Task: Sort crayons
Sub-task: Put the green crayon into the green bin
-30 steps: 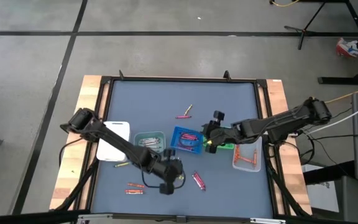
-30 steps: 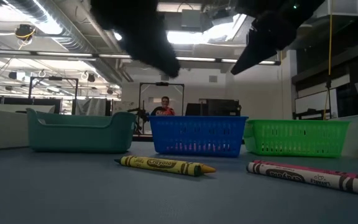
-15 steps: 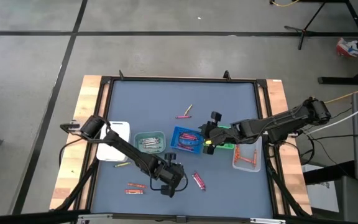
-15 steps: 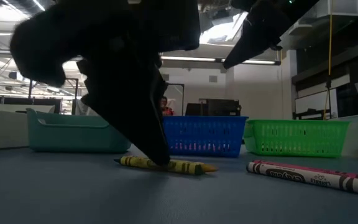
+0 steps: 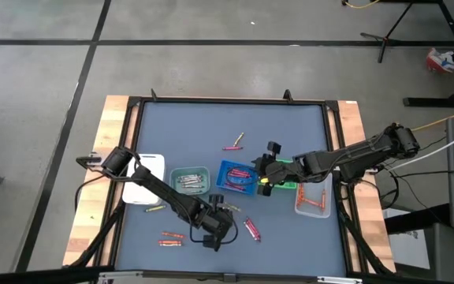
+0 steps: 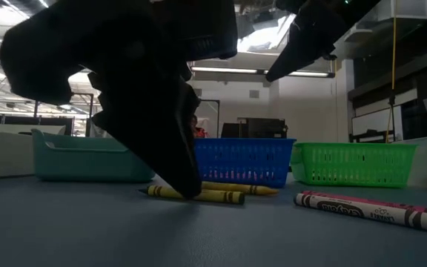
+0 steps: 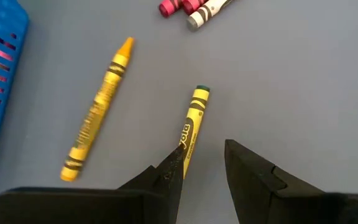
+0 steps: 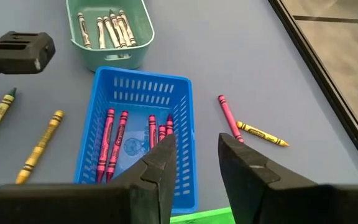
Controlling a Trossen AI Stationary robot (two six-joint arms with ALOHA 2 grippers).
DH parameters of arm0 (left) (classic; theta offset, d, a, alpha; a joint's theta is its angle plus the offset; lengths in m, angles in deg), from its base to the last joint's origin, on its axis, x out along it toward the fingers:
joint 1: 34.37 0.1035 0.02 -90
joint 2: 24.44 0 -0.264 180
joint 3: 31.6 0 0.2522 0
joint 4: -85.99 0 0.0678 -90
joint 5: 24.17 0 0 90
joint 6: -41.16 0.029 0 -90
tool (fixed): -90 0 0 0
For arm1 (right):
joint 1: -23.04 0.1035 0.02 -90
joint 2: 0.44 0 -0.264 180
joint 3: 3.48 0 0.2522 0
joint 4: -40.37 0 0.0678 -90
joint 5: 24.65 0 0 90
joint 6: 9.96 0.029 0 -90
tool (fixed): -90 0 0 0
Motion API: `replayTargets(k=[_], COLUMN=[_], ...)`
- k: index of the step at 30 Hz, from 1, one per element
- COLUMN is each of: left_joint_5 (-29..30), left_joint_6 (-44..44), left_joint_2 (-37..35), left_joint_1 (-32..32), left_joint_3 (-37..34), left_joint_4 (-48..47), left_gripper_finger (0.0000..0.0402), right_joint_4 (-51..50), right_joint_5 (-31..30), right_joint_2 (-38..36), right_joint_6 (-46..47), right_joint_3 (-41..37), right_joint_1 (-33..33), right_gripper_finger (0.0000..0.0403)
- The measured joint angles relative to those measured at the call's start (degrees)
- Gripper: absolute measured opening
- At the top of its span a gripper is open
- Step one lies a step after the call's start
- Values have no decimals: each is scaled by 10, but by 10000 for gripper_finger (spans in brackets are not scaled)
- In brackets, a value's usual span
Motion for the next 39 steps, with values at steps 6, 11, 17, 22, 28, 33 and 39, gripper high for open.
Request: replayTargets(k=[6, 11, 17, 22, 28, 33, 39], left_joint_5=[2, -10, -5, -9, -5, 5, 8], left_joint_6=[0, 0, 0, 0, 0, 0, 7], left_joint_2=[3, 14, 14, 14, 12, 7, 3], left_joint_1=[11, 20, 21, 21, 21, 27, 53], left_joint_3=[0, 1, 1, 1, 0, -1, 13], left_joint_4=[-5, -3, -7, -7, 9, 40, 141], left_gripper_finger=[101, 101, 87, 46, 5, 8, 9], right_joint_4=[0, 0, 3, 3, -1, 0, 5], right_joint_5=[0, 0, 0, 4, 96, 187, 285], right_joint_2=[0, 0, 0, -1, -27, -68, -120], right_joint_6=[0, 0, 0, 0, 0, 4, 36], right_joint_3=[0, 0, 0, 0, 0, 0, 0], right_joint_1=[0, 0, 0, 0, 0, 1, 1], right_gripper_finger=[117, 117, 117, 117, 117, 117, 117])
